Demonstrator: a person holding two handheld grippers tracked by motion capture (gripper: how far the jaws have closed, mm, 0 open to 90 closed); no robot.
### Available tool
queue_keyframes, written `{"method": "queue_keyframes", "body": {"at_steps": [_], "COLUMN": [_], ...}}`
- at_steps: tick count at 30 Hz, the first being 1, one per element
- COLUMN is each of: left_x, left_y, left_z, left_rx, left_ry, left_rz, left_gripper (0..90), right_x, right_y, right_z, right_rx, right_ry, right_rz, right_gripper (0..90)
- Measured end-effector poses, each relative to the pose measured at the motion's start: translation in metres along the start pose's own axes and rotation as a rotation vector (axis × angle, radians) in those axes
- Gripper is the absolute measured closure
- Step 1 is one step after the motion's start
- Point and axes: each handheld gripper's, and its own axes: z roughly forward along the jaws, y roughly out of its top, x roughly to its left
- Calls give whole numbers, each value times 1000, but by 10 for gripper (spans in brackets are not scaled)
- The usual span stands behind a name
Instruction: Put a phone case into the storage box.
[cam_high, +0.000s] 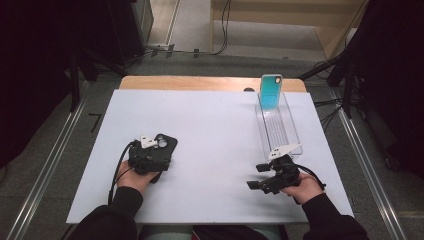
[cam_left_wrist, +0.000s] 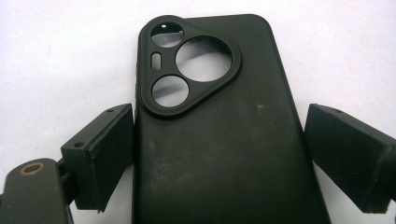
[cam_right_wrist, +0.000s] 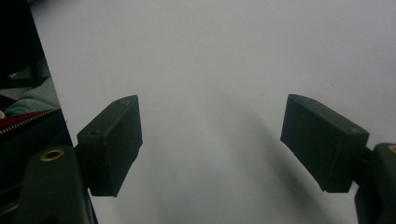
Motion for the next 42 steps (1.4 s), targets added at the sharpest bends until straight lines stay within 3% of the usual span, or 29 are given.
{"method": "queue_keyframes", "body": {"at_steps": [6,15,26,29,40,42], "left_x": [-1,2,5,6,5,2], "left_y": [1,4,11,16,32,34], "left_z": [-1,-1,-3,-9,-35,-38], "left_rx": [6,35,61,34,4,5], "left_ry": [16,-11,-27,-32,-138,-156], "left_rz": [-16,10,-12,-9,-53,-43], "left_gripper": [122,136,147,148,148,148], "right_x": [0,0,0,0,-1,-1], "right_y": [0,0,0,0,1,1], "right_z": [0,0,0,0,-2,-3], "right_rx": [-2,-2,-5,-5,-28,-33], "right_ry": [-1,2,4,6,-2,-3], "right_rz": [-2,-3,-5,-5,-1,0], "right_gripper": [189,189,189,188,186,186]}}
